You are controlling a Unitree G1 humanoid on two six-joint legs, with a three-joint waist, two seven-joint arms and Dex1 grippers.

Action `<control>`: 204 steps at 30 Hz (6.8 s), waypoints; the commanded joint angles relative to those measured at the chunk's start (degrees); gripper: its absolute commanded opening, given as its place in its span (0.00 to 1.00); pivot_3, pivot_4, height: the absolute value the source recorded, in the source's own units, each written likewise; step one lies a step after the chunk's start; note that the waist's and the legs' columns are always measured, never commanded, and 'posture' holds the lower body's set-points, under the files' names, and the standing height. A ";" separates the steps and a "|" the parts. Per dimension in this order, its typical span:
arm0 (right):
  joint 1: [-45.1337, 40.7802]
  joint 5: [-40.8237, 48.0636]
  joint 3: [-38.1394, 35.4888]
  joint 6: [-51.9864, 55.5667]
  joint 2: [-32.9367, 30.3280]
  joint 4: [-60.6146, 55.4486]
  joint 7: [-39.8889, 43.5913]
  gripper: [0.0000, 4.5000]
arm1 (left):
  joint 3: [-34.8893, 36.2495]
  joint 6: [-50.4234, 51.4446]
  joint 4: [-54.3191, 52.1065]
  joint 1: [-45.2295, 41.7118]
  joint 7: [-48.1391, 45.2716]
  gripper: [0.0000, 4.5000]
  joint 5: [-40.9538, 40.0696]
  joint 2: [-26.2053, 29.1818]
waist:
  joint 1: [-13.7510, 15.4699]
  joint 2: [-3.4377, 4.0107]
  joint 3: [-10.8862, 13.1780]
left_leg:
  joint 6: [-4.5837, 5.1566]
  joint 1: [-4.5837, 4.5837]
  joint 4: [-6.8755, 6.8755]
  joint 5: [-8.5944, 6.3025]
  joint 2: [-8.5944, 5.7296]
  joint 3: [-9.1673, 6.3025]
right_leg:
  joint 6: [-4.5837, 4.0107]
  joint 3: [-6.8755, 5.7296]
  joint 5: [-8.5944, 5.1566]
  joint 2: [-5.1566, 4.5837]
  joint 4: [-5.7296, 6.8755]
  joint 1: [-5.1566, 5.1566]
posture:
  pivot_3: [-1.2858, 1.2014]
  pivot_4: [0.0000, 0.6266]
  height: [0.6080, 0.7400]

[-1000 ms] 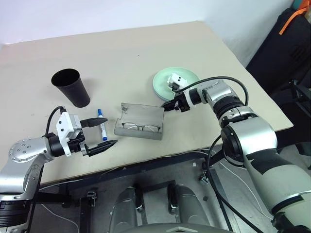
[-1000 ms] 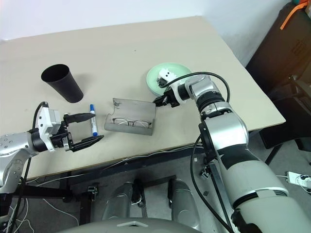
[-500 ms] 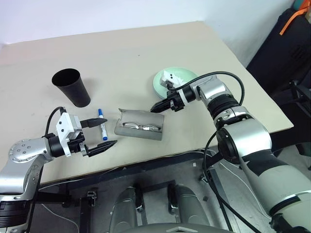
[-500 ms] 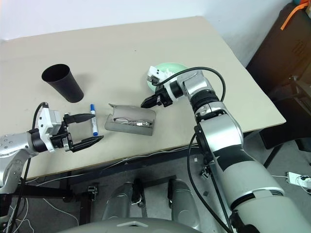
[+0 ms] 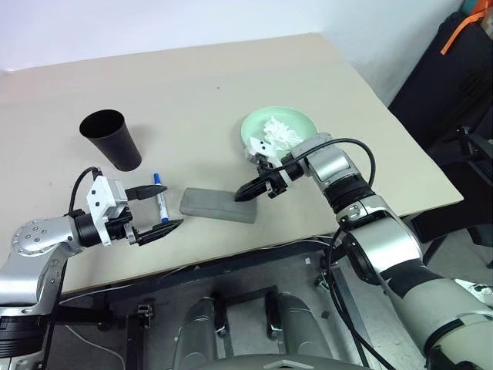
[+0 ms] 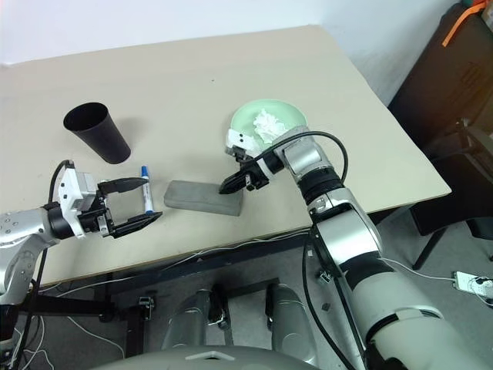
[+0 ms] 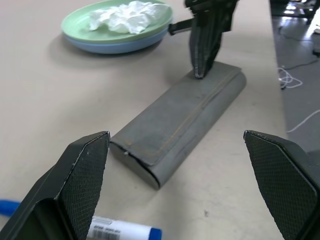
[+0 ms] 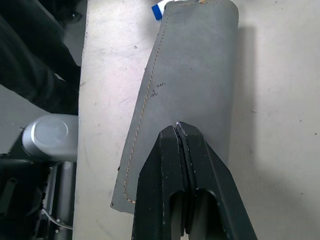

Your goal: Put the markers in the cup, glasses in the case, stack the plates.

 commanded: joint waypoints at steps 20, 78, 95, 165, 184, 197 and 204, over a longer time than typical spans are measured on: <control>5.60 6.97 4.17 -0.49 -1.47 -15.72 -2.49 0.01 | 8.14 -0.06 -3.65 5.22 5.30 1.00 -2.13 -0.49 | 0.93 1.02 0.12 | -1.03 0.70 2.36 -1.75 -0.73 -5.66 | -0.55 -2.35 0.24 0.06 -0.38 1.29 | 0.52 0.24 0.81; 1.62 26.79 -17.24 1.75 -0.62 -13.46 -32.95 0.01 | 10.38 28.05 -17.32 3.31 50.75 1.00 3.91 -13.85 | 3.37 0.26 0.57 | -2.18 2.14 -3.09 2.45 -6.74 -13.09 | -0.90 0.69 -8.42 1.59 4.36 5.39 | 0.52 0.24 0.90; 5.60 24.40 -14.64 1.12 -3.21 -19.16 -35.96 0.01 | 4.60 48.82 -17.55 -11.71 61.59 1.00 5.79 -18.28 | 3.17 0.00 0.78 | -1.53 1.93 -3.03 2.90 -8.02 -14.46 | 0.30 4.03 -9.82 2.65 4.44 6.83 | 0.52 0.24 0.90; 10.62 19.15 -12.27 0.41 -4.77 -22.12 -41.27 0.00 | -0.60 73.18 -8.19 -27.51 58.41 0.01 16.51 -19.82 | 2.93 -0.10 0.76 | -1.42 2.17 -3.11 2.93 -8.01 -14.28 | 0.68 4.20 -9.40 2.68 3.87 7.19 | 0.52 0.24 0.90; 6.30 22.56 -13.45 -2.55 -5.13 -17.44 -32.66 0.00 | 10.20 32.48 -23.15 -16.71 47.43 0.01 11.01 -18.64 | 3.39 -0.15 0.78 | -1.42 1.98 -3.10 2.92 -8.03 -14.22 | 0.64 4.23 -9.34 2.62 3.77 7.05 | 0.52 0.24 0.90; 8.19 28.63 -14.57 2.90 -6.46 -24.70 -27.55 0.79 | 11.40 18.82 -11.36 -24.61 44.71 0.00 8.76 -15.56 | 3.51 -0.15 0.78 | -1.34 1.97 -3.07 2.92 -8.04 -14.24 | 0.64 4.20 -9.34 2.62 3.77 7.07 | 0.52 0.24 0.90; 10.25 27.64 -14.19 3.26 -7.14 -27.81 -30.88 1.00 | 7.61 8.13 2.04 -31.79 40.03 0.00 9.59 -14.43 | 3.33 -0.16 0.78 | -1.32 1.98 -3.07 2.92 -8.04 -14.22 | 0.65 4.21 -9.33 2.63 3.77 7.08 | 0.52 0.24 0.90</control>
